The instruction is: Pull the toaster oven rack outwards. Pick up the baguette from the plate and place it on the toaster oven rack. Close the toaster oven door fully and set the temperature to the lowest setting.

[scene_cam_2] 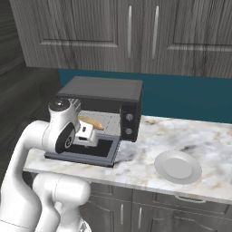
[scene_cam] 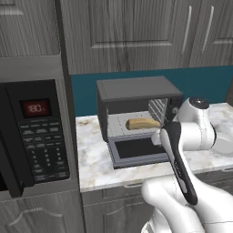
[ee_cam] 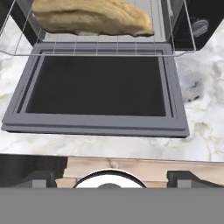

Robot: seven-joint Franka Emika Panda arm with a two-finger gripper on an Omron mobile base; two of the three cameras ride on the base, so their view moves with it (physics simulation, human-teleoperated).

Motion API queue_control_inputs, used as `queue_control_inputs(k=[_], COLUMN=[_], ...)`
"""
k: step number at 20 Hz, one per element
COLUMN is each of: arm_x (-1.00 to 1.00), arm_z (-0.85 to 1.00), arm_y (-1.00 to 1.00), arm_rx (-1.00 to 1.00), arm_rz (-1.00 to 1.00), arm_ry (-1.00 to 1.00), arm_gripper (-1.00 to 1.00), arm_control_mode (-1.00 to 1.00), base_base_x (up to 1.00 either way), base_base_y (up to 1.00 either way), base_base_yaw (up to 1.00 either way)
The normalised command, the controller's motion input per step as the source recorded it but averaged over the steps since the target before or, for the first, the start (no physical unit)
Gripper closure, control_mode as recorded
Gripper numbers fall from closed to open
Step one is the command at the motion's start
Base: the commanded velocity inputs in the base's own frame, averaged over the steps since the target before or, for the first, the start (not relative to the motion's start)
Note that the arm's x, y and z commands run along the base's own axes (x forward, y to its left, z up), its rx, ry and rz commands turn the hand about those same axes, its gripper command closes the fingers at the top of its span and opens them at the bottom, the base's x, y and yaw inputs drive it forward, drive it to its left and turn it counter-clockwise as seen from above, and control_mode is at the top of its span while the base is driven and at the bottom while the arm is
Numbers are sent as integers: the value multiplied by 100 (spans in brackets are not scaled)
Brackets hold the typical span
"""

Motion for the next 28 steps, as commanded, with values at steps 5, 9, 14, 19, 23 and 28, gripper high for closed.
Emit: queue_control_inputs(k=[5, 9, 14, 19, 23, 28], arm_x=[26, 31, 28, 30, 34, 38], arm_z=[-14, -14, -12, -12, -12, -19], arm_y=[0, 0, 0, 0, 0, 0], arm_rx=[0, 0, 0, 0, 0, 0], arm_rz=[0, 0, 0, 0, 0, 0], arm_ry=[0, 0, 0, 0, -1, 0], arm_gripper=[-100, -100, -100, -100, -100, -100], arm_control_mode=[-100, -100, -100, -100, -100, -100], base_base_x=[0, 0, 0, 0, 0, 0], base_base_y=[0, 0, 0, 0, 0, 0], base_base_yaw=[0, 0, 0, 0, 0, 0])
